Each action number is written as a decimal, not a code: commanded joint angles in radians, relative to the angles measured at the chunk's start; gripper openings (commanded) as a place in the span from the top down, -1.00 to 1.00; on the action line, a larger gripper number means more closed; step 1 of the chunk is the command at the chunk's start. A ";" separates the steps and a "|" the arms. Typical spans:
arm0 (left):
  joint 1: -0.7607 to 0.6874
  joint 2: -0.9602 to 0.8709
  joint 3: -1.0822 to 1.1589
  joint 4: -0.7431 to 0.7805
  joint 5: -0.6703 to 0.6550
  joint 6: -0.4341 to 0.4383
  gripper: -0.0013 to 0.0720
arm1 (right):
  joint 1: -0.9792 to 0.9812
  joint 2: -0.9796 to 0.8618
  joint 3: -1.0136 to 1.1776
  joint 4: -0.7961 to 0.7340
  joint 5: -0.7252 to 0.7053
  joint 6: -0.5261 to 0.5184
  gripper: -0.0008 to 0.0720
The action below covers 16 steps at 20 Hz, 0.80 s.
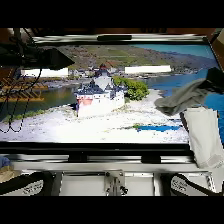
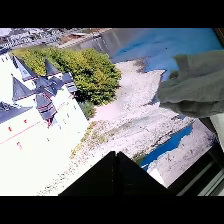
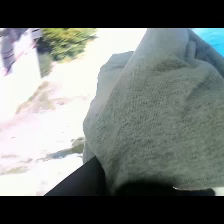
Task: Fold the shirts.
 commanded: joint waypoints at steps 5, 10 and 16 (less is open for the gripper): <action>0.000 -0.001 0.000 0.001 -0.006 0.001 0.87 | -0.080 -0.058 0.031 -0.097 -0.186 -0.031 0.74; 0.001 -0.001 0.000 0.002 -0.006 0.002 0.87 | -0.080 -0.046 0.111 -0.426 -0.004 -0.107 0.74; 0.000 0.000 0.000 0.021 -0.045 0.006 0.87 | -0.216 0.000 0.148 -0.489 0.119 0.005 0.74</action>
